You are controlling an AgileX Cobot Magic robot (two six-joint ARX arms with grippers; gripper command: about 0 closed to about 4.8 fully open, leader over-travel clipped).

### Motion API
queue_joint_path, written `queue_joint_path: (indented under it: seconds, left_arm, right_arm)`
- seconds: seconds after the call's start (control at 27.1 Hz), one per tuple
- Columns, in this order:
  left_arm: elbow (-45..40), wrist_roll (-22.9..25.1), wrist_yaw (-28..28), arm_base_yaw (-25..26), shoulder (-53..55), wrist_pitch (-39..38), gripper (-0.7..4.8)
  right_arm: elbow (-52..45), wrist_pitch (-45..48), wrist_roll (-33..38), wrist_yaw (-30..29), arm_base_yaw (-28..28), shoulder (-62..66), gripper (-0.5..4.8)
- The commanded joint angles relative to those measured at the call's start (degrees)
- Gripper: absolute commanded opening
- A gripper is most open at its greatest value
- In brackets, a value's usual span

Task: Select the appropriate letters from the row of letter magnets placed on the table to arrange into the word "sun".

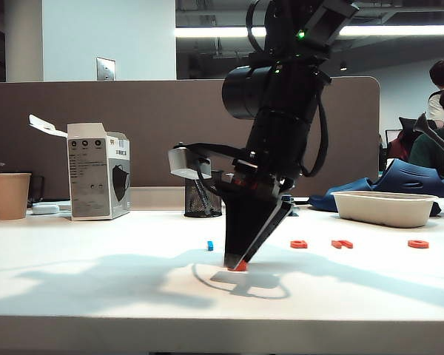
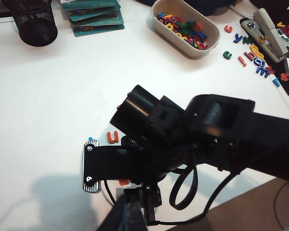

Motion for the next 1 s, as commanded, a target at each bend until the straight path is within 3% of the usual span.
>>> queue_joint_path:
  seconds: [0.04, 0.48, 0.59, 0.7, 0.78, 1.0]
  left_arm:
    - [0.15, 0.24, 0.0, -0.04, -0.15, 0.13, -0.05]
    - [0.15, 0.24, 0.0, -0.04, -0.15, 0.11, -0.05]
    - [0.15, 0.24, 0.0, -0.04, -0.15, 0.11, -0.05]
    - [0.15, 0.24, 0.0, -0.04, -0.15, 0.09, -0.05]
    - [0.15, 0.24, 0.0, -0.04, -0.15, 0.09, -0.05]
    - [0.15, 1.22, 0.02, -0.04, -0.15, 0.07, -0.05]
  right_arm:
    - [0.39, -0.26, -0.11, -0.22, 0.2, -1.14, 2.75]
    - [8.17, -4.42, 1.64, 1.51, 0.13, -2.43, 2.74]
    - [10.8, -4.22, 10.12, 11.58, -0.22, -2.4, 2.61]
    - [11.78, -3.8, 26.6, 25.33, -0.85, -2.43, 2.62]
    - [11.78, -3.54, 37.22, 30.25, -1.95, -2.16, 2.62]
    - [11.78, -4.59, 42.75, 30.49, -5.16, -0.59, 2.62]
